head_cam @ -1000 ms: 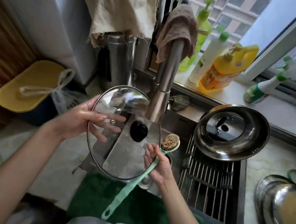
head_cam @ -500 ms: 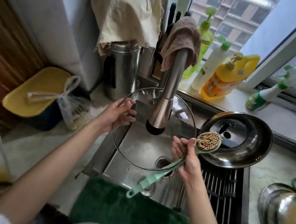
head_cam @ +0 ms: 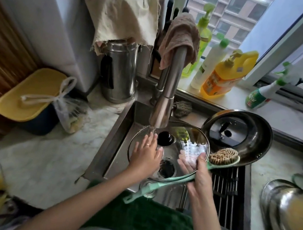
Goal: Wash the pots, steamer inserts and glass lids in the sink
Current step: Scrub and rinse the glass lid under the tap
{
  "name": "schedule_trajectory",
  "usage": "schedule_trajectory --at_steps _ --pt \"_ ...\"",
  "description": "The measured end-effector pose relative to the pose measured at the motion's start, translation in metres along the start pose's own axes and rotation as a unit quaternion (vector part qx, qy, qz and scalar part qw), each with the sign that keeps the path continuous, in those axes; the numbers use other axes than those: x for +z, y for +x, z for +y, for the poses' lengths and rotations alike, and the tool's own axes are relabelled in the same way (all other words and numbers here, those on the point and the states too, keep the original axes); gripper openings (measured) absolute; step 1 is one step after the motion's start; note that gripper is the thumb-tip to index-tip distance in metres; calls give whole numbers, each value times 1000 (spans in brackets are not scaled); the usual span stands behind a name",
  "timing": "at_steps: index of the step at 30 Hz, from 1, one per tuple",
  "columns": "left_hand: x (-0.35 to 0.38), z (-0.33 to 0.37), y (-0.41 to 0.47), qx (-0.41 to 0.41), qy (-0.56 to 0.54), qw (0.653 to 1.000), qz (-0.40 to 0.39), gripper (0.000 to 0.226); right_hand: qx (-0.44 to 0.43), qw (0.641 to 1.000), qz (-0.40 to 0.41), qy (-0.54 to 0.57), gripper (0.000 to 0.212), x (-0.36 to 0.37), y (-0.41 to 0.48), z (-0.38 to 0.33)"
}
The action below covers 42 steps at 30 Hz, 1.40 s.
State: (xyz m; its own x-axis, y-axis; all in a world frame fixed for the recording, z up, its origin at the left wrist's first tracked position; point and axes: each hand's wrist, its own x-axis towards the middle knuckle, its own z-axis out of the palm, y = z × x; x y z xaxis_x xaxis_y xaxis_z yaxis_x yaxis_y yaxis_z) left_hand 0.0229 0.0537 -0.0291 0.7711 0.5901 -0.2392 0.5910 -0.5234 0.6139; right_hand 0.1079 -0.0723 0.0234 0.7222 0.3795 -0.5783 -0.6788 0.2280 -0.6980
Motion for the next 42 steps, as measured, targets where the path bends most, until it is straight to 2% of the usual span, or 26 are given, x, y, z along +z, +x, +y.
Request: schedule_trajectory --at_steps 2,4,5,7,8,10,11,13,15,17,19,21,23,25,28,30,33,36,39,42 --pt "-6 -20 23 -14 -7 1000 5 50 -3 1000 -1 0 25 -3 -3 -3" --pt "-17 -38 45 -55 21 998 -34 49 -10 1000 4 -9 25 -4 -7 -6" --pt "-19 -39 48 -50 50 996 -55 53 -12 1000 9 -10 25 -4 -9 -9" --pt "-19 -31 37 52 96 991 -80 59 -14 1000 20 -6 23 -2 -10 -15" --pt "-19 -25 23 110 72 987 -90 61 -16 999 27 -10 22 -3 -9 -18" --pt "-29 -21 -8 246 20 962 -113 66 -7 999 38 -15 23 -6 -7 -26" --pt "-35 -20 -19 312 28 943 -114 71 0 999 40 -14 26 -8 -6 -30" --pt "-44 -28 -20 414 80 903 -77 77 16 999 36 -2 27 -14 -6 -38" --pt "-45 -35 -10 499 118 859 -2 64 16 999 31 6 30 -20 -10 -45" --pt "-44 -30 -4 534 95 838 53 56 14 1000 25 9 31 -22 -15 -50" --pt "-42 -21 -2 553 47 828 79 54 22 999 22 17 31 -25 -14 -54" --pt "-43 -13 0 557 26 824 98 49 29 999 21 35 40 -29 -10 -60" --pt "-41 -4 5 531 -24 842 93 48 19 998 11 55 46 -35 -6 -63" --pt "-34 -1 12 464 -96 877 78 50 13 998 -1 61 40 -39 -3 -63" --pt "-21 3 22 261 -207 942 41 43 19 999 -22 21 29 -42 -1 -57" --pt "-18 1 30 130 -269 954 39 33 21 998 -35 -51 24 -43 -1 -50" --pt "-26 -13 33 -40 -368 928 35 24 6 985 -27 -173 15 -47 1 -37" --pt "-42 -38 27 -163 -466 870 5 27 -19 966 41 -256 17 -58 14 -19" --pt "-60 -55 20 -225 -541 810 6 27 2 948 89 -307 21 -64 25 0" --pt "-75 -57 13 -246 -605 757 8 24 73 972 29 -223 31 -62 23 13"
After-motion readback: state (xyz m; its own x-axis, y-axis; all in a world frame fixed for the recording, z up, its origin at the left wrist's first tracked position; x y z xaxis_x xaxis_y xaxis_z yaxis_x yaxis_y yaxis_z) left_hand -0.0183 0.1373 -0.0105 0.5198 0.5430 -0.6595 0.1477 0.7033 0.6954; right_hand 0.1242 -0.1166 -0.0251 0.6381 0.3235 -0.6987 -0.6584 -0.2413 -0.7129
